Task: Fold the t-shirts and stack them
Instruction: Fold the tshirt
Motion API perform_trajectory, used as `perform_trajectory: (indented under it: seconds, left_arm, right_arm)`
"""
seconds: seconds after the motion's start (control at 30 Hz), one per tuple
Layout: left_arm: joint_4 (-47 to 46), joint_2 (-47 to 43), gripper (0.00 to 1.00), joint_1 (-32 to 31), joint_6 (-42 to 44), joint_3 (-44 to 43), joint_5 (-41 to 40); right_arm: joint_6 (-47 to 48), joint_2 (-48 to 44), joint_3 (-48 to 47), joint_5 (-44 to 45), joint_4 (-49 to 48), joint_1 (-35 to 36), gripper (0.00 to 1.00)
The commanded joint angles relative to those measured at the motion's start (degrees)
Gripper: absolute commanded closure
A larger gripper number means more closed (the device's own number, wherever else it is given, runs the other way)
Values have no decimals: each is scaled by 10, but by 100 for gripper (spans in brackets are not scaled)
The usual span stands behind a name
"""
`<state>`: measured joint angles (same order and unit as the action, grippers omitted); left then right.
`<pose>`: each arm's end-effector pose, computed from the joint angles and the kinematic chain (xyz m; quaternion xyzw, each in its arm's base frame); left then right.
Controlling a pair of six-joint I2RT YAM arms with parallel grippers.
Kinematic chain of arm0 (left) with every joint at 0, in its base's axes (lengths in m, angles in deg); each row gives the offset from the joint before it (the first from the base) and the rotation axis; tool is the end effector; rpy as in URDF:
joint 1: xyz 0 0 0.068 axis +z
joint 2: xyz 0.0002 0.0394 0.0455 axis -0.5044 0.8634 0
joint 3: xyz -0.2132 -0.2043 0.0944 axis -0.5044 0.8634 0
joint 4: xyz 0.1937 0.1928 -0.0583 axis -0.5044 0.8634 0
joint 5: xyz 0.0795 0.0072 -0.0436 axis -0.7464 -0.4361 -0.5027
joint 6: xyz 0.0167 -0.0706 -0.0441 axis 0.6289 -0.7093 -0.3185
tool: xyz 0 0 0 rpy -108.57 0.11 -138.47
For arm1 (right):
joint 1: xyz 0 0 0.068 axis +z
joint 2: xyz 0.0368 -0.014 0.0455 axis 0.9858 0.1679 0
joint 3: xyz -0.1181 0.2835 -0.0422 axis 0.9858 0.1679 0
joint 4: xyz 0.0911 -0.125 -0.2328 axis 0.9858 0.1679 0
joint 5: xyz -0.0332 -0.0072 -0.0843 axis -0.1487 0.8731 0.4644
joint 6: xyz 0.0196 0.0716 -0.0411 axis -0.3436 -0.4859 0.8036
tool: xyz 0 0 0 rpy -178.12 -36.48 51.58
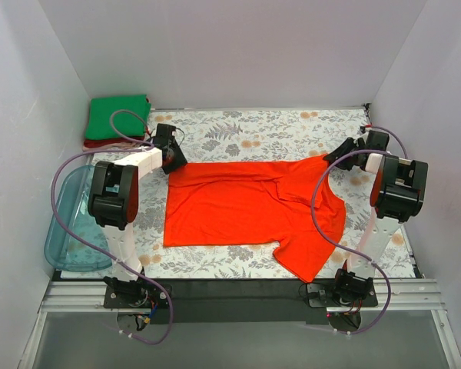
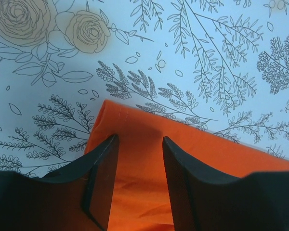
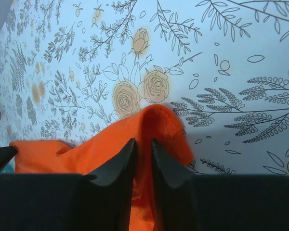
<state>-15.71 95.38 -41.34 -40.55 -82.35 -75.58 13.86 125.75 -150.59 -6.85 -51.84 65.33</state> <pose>0.4590 -0.0802 0.1498 -0.5041 0.8140 -0.1430 0.2507 0.4813 -0.0884 0.1379 0.2109 0.8571 0.2901 0.3699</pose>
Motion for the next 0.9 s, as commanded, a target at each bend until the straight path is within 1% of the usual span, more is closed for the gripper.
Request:
perform_trajectory:
  seconds: [0.0, 0.03, 0.07, 0.13, 0.47, 0.6, 0.63, 0.67, 0.7, 0.73, 0.77, 0.83, 0.87]
  left_arm:
    - [15, 17, 60, 4, 2, -14, -34]
    - [23, 19, 61, 5, -1, -15, -38]
    - [26, 23, 62, 6, -3, -16, -41]
    - [32, 29, 62, 8, -8, -19, -48]
    - [61, 85, 64, 14, -29, -73, -51]
    - [54, 96, 61, 15, -27, -92, -52]
    - [49, 97, 58, 14, -26, -95, -52]
    - [46, 96, 55, 14, -22, -97, -51]
    - [43, 94, 50, 14, -22, -101, -49]
    - [43, 91, 50, 14, -19, -102, -48]
    - [42, 87, 46, 14, -16, -103, -46]
    - [40, 69, 41, 13, -15, -103, -45]
    - [40, 62, 38, 13, -15, -101, -44]
  right_arm:
    - [-2, 9, -16, -4, -33, -9, 76]
    - [-2, 11, -16, -1, -34, -13, 82]
    - [-3, 13, -15, 4, -38, -18, 92]
    - [-6, 21, -16, 9, -48, -24, 99]
    - [14, 59, -62, -7, -59, -42, 99]
    - [20, 69, -77, -8, -59, -42, 99]
    - [22, 71, -80, -9, -59, -42, 97]
    - [23, 72, -88, -14, -58, -42, 92]
    - [23, 72, -90, -17, -58, -42, 81]
    - [23, 69, -90, -20, -57, -42, 75]
    - [22, 58, -89, -20, -56, -42, 71]
    - [23, 43, -81, -19, -56, -42, 61]
    - [23, 27, -76, -14, -56, -42, 60]
